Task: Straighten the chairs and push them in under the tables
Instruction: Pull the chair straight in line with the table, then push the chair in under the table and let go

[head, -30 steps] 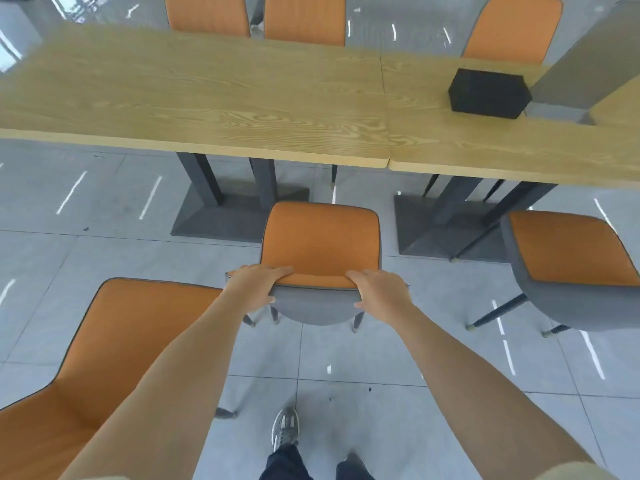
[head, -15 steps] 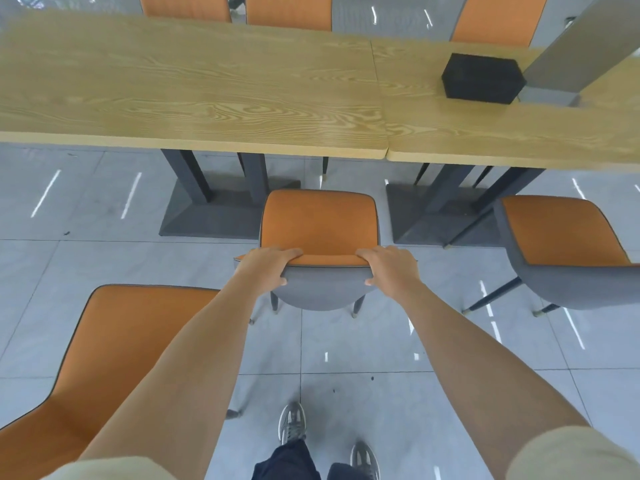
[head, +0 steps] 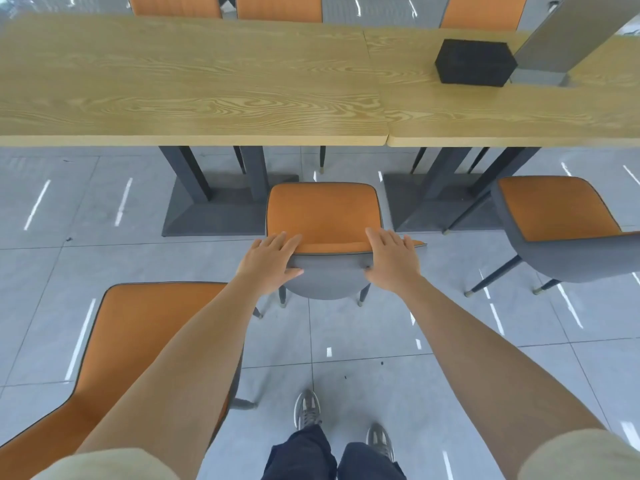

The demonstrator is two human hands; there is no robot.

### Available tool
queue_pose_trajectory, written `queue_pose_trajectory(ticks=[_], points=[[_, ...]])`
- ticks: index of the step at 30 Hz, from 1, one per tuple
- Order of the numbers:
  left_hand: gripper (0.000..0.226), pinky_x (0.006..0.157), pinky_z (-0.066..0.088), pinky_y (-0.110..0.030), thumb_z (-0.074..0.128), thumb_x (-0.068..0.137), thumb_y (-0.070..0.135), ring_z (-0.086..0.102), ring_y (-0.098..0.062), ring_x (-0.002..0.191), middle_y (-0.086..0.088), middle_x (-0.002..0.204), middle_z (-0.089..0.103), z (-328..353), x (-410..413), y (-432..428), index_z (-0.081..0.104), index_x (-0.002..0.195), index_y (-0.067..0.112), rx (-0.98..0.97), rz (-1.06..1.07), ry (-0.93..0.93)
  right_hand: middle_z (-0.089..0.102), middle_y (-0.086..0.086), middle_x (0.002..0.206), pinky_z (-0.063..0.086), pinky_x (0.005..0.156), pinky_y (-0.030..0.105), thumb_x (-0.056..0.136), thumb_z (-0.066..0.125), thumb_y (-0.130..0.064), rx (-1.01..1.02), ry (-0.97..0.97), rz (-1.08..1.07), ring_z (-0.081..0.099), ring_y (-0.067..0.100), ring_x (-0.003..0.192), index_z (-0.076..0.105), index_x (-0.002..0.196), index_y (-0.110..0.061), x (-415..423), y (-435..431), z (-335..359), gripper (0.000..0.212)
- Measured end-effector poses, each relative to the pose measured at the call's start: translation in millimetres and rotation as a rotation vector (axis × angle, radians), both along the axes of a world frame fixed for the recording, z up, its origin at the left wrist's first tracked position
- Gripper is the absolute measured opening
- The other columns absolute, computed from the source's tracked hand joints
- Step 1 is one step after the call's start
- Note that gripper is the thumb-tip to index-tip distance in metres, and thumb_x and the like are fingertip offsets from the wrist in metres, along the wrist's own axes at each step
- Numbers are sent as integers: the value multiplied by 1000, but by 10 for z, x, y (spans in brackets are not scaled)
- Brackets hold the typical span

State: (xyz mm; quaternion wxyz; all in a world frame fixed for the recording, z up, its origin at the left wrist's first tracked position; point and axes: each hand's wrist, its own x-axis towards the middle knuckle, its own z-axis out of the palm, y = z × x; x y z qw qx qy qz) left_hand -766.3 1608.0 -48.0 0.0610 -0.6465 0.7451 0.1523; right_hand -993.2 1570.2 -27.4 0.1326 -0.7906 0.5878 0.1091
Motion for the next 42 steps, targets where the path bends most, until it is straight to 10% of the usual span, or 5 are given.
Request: queue_pose_trajectory(ticks=[9, 42], points=[[63, 119, 1, -43, 23, 99, 44, -5, -23, 148, -7, 159, -7, 229, 523, 551, -9, 148, 21, -26, 41, -125, -20, 10, 157, -5, 119, 42, 97, 27, -52, 41, -45, 20, -14, 26, 146, -19, 146, -15, 634, 577, 170, 77], [55, 120, 1, -47, 29, 97, 48, -5, -21, 148, -1, 160, -8, 446, 3135, 4571, 8, 147, 38, 190, 121, -46, -21, 2, 157, 2, 120, 39, 89, 41, -61, 241, -156, 272, -13, 21, 147, -20, 146, -21, 3296, 4541, 86, 93]])
